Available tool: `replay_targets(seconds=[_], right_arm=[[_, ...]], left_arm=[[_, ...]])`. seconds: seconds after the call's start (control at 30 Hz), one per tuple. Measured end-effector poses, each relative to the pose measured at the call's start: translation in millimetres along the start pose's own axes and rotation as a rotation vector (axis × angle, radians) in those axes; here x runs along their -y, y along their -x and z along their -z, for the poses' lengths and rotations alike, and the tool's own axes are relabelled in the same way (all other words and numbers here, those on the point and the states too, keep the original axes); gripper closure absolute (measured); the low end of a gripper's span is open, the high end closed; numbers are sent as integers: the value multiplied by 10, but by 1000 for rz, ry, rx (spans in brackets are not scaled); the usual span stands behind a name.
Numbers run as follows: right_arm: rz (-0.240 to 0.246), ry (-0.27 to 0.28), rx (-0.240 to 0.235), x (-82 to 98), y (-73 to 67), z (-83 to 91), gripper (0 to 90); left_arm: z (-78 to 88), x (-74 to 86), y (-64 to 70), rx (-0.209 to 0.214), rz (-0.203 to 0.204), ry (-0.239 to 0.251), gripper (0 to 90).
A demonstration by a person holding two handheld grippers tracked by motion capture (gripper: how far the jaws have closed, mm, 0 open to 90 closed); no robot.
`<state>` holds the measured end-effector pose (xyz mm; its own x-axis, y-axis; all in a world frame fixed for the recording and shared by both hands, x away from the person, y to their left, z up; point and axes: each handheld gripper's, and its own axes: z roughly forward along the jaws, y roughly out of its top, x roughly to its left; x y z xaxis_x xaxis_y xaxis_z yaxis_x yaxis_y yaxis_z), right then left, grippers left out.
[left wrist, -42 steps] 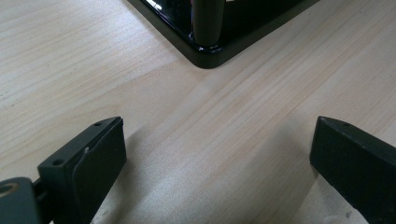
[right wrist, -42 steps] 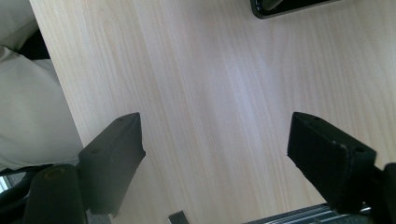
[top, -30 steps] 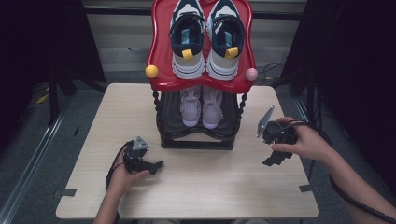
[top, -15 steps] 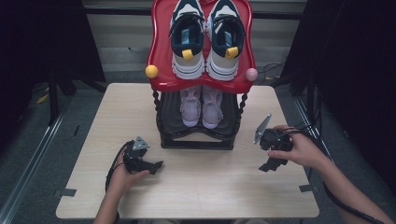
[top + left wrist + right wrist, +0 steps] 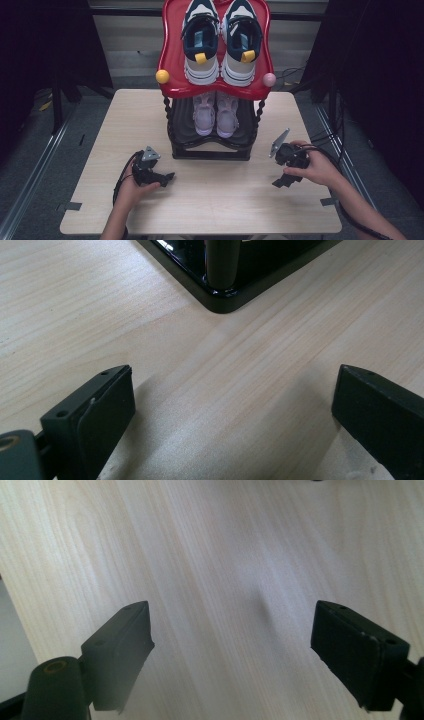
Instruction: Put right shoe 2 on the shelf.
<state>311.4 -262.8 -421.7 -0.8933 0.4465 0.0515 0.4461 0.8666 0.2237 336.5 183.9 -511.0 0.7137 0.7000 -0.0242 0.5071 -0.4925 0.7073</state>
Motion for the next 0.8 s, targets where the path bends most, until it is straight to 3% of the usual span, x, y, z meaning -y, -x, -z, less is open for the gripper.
replay_targets(seconds=[0.27, 0.37, 0.57, 0.6, 0.73, 0.8], right_arm=[[-41, 27, -9, 26, -16, -163, 158], [-34, 34, -13, 31, -20, -222, 158], [-81, 108, 0, 72, -26, -364, 158], [-65, 128, 7, 78, -11, -390, 157], [-113, 200, 28, 136, -1, -498, 155], [-135, 234, 16, 171, 13, -551, 155]], left_arm=[[1, -1, -1, 1, 0, -1, 33], [1, -1, 0, 1, 0, -1, 33], [1, -1, -1, 1, 0, -1, 33], [1, -1, -1, 1, 0, -1, 33], [1, -1, 0, 1, 0, -1, 33], [1, 0, 0, 1, 0, -1, 33]])
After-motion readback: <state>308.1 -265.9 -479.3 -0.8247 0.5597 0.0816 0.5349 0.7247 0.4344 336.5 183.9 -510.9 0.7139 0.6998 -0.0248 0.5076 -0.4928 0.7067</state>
